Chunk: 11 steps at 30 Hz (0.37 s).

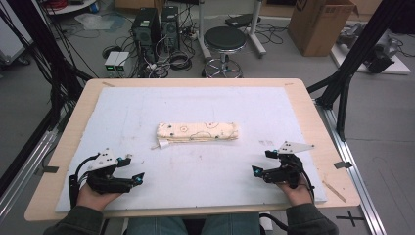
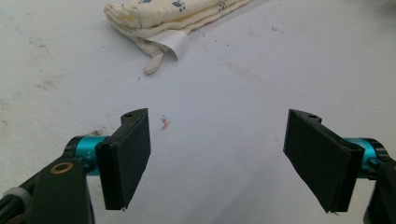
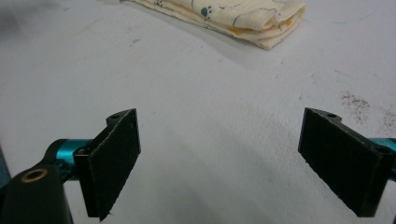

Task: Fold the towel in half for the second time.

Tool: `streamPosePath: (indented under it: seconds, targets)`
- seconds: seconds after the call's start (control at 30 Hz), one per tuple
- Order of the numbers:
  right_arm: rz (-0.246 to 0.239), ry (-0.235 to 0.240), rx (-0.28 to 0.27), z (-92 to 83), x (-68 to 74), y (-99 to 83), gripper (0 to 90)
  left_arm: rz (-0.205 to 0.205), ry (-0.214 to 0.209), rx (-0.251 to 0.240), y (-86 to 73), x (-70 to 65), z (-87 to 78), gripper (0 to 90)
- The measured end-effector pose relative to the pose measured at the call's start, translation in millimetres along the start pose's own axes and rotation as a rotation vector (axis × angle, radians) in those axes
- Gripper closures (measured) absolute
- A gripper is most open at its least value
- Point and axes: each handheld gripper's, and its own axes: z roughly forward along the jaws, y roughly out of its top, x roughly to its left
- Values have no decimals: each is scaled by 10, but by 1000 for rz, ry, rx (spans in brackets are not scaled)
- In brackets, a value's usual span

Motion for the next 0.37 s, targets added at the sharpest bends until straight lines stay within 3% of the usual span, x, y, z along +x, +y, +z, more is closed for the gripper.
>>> streamPosePath:
  seconds: [0.37]
  targets:
    - [-6, 4, 1, -26, 21, -61, 121, 3, -6, -7, 10, 3, 14, 236]
